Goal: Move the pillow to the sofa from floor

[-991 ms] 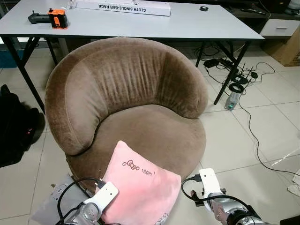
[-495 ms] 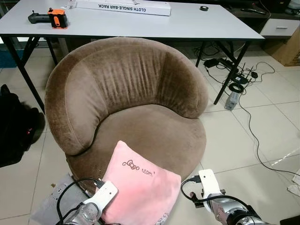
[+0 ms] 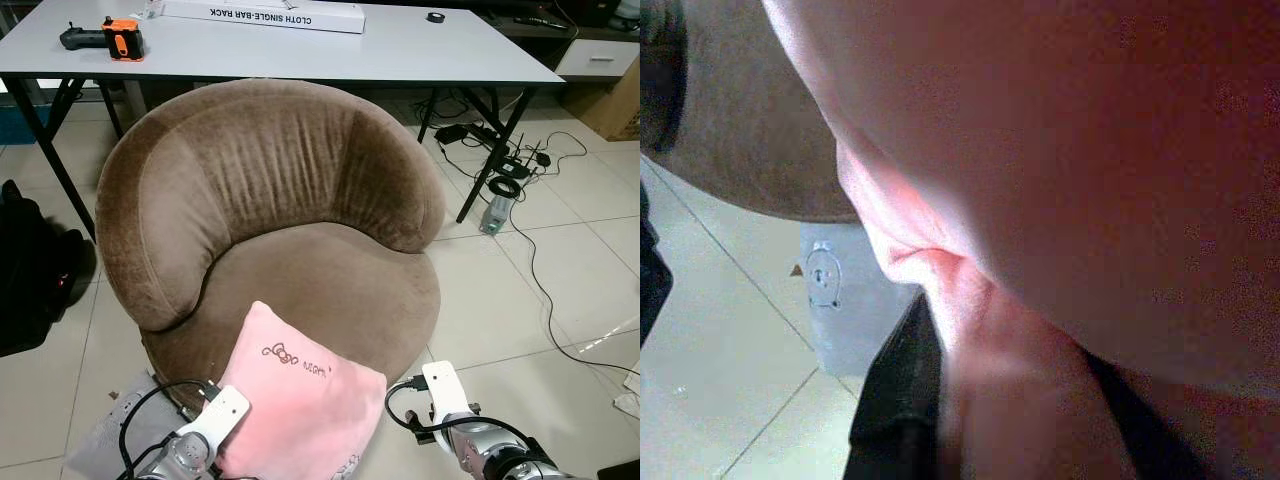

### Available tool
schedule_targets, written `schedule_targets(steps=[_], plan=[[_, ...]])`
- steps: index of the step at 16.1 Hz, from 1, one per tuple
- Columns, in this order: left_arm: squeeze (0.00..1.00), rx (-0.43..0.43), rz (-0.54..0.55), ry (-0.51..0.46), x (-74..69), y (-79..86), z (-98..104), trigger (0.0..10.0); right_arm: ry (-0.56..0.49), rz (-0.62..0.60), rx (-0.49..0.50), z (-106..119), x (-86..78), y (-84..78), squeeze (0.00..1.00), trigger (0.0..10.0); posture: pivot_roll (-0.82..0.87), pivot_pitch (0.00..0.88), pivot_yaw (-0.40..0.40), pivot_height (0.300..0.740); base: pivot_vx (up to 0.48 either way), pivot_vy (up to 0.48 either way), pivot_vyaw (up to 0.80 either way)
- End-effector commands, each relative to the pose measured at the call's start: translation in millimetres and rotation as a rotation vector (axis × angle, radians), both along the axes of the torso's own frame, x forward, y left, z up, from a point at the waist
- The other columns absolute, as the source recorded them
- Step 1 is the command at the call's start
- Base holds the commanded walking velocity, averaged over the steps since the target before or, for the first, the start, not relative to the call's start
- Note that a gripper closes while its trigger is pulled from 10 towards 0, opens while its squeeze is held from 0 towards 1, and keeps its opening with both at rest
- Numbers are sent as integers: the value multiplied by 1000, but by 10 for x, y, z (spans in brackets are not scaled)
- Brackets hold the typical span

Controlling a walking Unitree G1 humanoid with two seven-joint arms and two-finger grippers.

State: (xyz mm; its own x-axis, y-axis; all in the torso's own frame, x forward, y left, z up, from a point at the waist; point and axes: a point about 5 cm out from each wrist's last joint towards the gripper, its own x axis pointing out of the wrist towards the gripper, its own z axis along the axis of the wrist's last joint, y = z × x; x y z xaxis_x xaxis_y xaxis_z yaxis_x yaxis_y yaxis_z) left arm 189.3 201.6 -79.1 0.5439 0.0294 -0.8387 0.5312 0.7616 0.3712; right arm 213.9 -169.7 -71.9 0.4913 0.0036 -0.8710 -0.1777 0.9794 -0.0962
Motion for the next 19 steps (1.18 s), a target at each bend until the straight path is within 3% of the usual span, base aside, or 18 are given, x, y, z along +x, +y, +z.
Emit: schedule_targets(steps=[1,4,5,6,7,8,18,19], plan=[[0,-29,-10,14,-26,-43,-18,0,-1,9,-11,21,31,-33,286,10000,11,24,-99,740,0,0,0],[0,-27,-11,29,-29,-38,-21,0,-1,11,-12,24,37,-29,282,10000,10,23,-98,740,0,0,0],[0,-5,1,20,-24,-21,-18,4471,-2,12,-11,27,42,-27,286,10000,11,23,-98,740,0,0,0],[0,3,0,12,-16,-17,-13,10000,-2,14,-12,29,45,-26,286,10000,12,23,-100,740,0,0,0],[0,-17,7,13,-15,-24,-12,10000,-3,16,-13,31,49,-26,282,10000,12,23,-100,740,0,0,0],[0,-33,11,12,-12,-31,-11,0,-3,17,-13,33,52,-25,286,10000,13,23,-100,740,0,0,0],[0,-36,28,-32,23,-21,14,0,-5,28,-17,43,71,-15,286,10000,17,21,-100,740,0,0,0],[0,-71,28,-19,18,-40,10,0,-5,29,-17,43,72,-14,290,10000,17,21,-100,740,0,0,0]])
